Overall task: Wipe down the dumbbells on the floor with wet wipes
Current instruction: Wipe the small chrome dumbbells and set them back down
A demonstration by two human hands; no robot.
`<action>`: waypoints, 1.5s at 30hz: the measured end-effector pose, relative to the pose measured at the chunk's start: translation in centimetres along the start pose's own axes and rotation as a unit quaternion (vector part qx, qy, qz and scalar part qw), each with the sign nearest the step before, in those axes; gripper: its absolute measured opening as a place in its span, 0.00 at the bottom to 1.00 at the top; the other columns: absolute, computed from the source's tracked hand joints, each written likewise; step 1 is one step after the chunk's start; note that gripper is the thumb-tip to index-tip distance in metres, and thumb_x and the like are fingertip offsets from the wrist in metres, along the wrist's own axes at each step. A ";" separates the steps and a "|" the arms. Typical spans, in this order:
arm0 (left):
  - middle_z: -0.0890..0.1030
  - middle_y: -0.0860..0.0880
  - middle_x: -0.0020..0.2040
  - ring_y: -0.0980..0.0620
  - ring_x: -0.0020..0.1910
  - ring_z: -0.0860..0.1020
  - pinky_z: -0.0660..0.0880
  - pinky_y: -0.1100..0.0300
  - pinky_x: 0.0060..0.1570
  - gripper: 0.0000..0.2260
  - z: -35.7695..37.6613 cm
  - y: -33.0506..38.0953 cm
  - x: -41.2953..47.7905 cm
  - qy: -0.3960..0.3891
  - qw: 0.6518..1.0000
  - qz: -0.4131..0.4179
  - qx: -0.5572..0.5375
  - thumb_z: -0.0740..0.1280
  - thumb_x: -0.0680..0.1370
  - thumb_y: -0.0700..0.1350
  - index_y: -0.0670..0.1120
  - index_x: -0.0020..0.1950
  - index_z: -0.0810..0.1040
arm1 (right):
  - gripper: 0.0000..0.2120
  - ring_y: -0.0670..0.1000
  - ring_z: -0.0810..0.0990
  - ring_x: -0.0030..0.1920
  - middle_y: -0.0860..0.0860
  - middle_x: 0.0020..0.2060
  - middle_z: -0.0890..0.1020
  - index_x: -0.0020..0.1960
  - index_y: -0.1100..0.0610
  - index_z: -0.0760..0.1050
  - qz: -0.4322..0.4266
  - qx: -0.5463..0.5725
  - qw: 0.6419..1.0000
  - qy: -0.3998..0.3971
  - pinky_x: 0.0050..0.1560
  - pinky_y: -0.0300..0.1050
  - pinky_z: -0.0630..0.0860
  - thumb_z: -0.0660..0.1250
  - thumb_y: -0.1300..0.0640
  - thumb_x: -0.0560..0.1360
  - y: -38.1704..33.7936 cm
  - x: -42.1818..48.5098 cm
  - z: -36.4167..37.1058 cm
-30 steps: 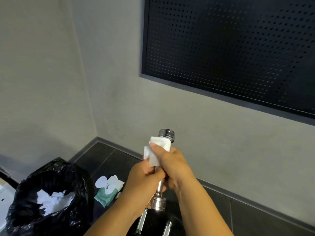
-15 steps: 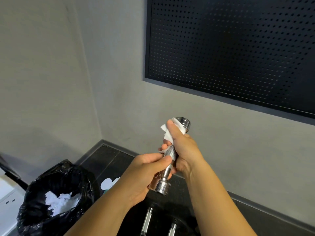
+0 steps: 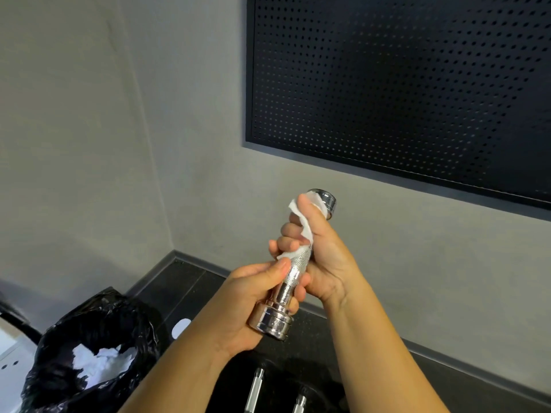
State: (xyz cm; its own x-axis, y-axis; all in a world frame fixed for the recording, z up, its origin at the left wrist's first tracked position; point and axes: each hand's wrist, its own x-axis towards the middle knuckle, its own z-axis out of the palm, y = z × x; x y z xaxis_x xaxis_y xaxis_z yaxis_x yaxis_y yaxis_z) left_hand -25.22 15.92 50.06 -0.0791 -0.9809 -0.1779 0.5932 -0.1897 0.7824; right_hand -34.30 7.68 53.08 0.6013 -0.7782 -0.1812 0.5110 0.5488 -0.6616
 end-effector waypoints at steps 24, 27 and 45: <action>0.81 0.40 0.35 0.51 0.28 0.78 0.74 0.65 0.26 0.11 2.2 0.6 -1.1 0.085 0.995 0.016 0.042 0.69 0.73 0.42 0.34 0.48 0.81 | 0.15 0.48 0.73 0.22 0.49 0.21 0.69 0.36 0.57 0.68 0.011 -0.027 0.996 0.080 0.35 0.44 0.73 0.69 0.49 0.73 0.2 -1.1 0.5; 0.83 0.49 0.31 0.56 0.29 0.80 0.76 0.64 0.30 0.02 2.3 -0.6 -0.9 0.231 0.887 0.176 0.358 0.73 0.73 0.41 0.44 0.43 0.81 | 0.08 0.51 0.76 0.26 0.53 0.26 0.76 0.40 0.57 0.75 -0.050 -0.144 0.972 0.179 0.33 0.46 0.73 0.69 0.54 0.75 0.8 -0.8 0.5; 0.80 0.43 0.36 0.49 0.33 0.78 0.74 0.59 0.34 0.13 -0.8 -1.9 -1.9 0.082 0.971 0.033 0.223 0.66 0.77 0.48 0.39 0.50 0.80 | 0.05 0.48 0.71 0.19 0.53 0.28 0.74 0.45 0.59 0.73 -0.075 -0.030 0.980 0.179 0.24 0.40 0.73 0.68 0.59 0.76 0.5 0.0 1.3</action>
State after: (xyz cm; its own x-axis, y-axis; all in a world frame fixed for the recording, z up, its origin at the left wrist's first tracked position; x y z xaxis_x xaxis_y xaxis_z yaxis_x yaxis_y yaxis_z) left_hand -25.57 18.15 48.48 0.0978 -0.9784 -0.1823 0.1844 -0.1622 0.9694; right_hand -33.30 8.37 53.70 0.2623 -0.9116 -0.3165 0.5336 0.4103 -0.7396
